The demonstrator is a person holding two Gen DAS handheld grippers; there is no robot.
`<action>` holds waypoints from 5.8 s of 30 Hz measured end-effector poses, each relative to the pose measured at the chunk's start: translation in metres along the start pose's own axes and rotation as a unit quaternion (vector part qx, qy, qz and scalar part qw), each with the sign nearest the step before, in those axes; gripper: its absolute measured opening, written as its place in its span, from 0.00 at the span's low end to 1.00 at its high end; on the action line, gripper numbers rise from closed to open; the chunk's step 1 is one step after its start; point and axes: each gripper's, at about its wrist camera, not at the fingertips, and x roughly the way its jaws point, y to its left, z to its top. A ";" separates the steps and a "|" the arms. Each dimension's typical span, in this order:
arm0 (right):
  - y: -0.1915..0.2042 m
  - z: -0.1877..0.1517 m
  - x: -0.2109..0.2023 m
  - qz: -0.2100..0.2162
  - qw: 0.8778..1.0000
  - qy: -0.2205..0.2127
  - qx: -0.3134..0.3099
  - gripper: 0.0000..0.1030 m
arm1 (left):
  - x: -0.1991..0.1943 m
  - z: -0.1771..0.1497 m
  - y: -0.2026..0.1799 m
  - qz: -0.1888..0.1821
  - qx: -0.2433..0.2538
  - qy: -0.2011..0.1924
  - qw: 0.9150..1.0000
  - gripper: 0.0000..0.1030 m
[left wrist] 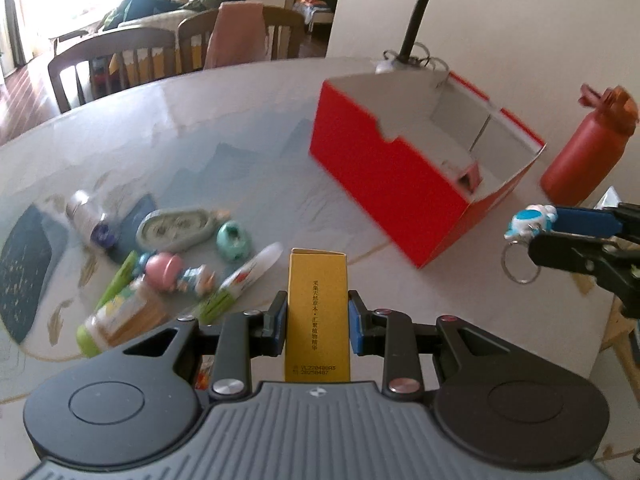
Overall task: Organize rigid objects
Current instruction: 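Carry the yellow box and keychain over the red shoebox with both tools, then release the yellow box with the left tool while the right tool drops the keychain, then withdraw both tools from the box back to the pile, then grasp the green-lidded toothpick jar with the left tool while the right tool grasps the orange figure keychain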
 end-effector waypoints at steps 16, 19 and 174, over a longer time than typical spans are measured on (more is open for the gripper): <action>-0.108 0.060 0.041 -0.030 0.999 -0.001 0.040 0.54 | 0.024 0.086 -0.059 -0.025 0.007 -0.016 1.000 0.28; -0.125 0.067 0.054 -0.040 0.998 0.004 0.042 0.54 | 0.033 0.100 -0.073 -0.027 0.014 -0.016 0.999 0.28; 0.205 -0.067 0.124 0.086 0.987 0.085 -0.107 0.92 | 0.000 -0.024 0.147 0.063 -0.176 -0.009 0.982 1.00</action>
